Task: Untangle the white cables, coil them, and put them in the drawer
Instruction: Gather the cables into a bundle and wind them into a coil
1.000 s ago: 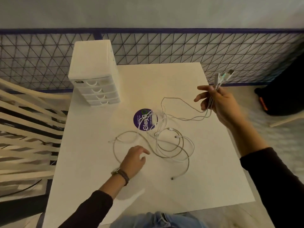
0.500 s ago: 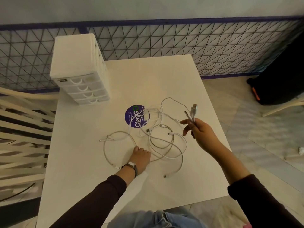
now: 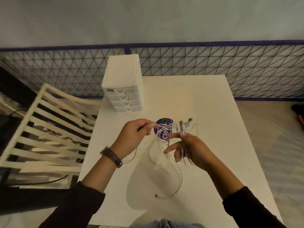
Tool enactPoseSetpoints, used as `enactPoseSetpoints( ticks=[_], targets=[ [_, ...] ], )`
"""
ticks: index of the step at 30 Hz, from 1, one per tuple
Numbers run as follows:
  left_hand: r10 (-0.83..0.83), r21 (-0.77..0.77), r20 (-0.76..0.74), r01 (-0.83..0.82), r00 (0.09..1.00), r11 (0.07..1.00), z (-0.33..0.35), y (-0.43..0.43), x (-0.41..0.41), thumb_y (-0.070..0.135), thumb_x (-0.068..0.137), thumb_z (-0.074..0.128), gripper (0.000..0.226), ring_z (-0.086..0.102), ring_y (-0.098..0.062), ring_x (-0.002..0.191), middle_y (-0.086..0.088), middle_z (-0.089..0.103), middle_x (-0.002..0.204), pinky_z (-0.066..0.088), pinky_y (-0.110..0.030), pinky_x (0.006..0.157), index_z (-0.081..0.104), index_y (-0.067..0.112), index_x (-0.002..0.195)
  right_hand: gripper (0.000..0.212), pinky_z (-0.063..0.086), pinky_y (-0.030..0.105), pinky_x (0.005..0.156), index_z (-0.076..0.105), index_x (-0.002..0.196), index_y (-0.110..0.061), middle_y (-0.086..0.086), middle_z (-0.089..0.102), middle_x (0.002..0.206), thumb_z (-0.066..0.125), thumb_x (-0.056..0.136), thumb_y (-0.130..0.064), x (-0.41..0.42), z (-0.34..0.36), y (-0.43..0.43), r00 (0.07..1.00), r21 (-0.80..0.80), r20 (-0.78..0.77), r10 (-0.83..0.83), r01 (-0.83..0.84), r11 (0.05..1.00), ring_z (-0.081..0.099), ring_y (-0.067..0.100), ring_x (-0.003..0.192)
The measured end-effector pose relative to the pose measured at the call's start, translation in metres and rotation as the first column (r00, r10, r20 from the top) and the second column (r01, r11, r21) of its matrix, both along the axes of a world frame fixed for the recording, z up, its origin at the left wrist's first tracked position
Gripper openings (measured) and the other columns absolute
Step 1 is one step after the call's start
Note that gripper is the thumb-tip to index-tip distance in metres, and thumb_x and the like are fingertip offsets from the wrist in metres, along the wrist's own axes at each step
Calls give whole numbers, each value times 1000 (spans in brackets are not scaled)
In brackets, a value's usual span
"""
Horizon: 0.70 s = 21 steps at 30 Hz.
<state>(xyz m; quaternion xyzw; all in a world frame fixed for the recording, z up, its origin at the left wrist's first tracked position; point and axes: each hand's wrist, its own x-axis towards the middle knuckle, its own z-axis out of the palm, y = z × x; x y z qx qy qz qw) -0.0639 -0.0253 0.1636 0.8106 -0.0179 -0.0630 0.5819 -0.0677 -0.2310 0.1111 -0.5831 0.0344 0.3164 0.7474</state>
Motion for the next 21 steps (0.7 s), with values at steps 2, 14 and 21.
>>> enactPoseSetpoints(
  ticks=[2,14,21],
  targets=[
    [29,-81,53,-25,998,996,19,4,-4,6,91,54,23,50,2,60,15,58,56,43,-9,66,70,22,84,41,54,33,58,54,117,-1,24,68,105,28,100,-29,9,11,22,996,209,-86,-16,34,977,67,27,63],
    [-106,-3,-460,119,881,993,-60,86,-66,7,84,64,19,67,0,79,6,73,70,46,-10,76,77,15,74,37,50,19,52,61,97,-7,6,60,91,27,102,-22,92,58,-20,837,315,-164,-522,546,776,57,10,52],
    [114,14,-386,-118,915,993,-81,67,-40,12,90,58,16,60,1,95,11,68,102,46,-6,82,66,20,101,35,23,16,40,61,101,-13,-2,55,88,28,100,-24,69,64,-22,930,225,128,-345,312,923,28,3,38]
  ],
)
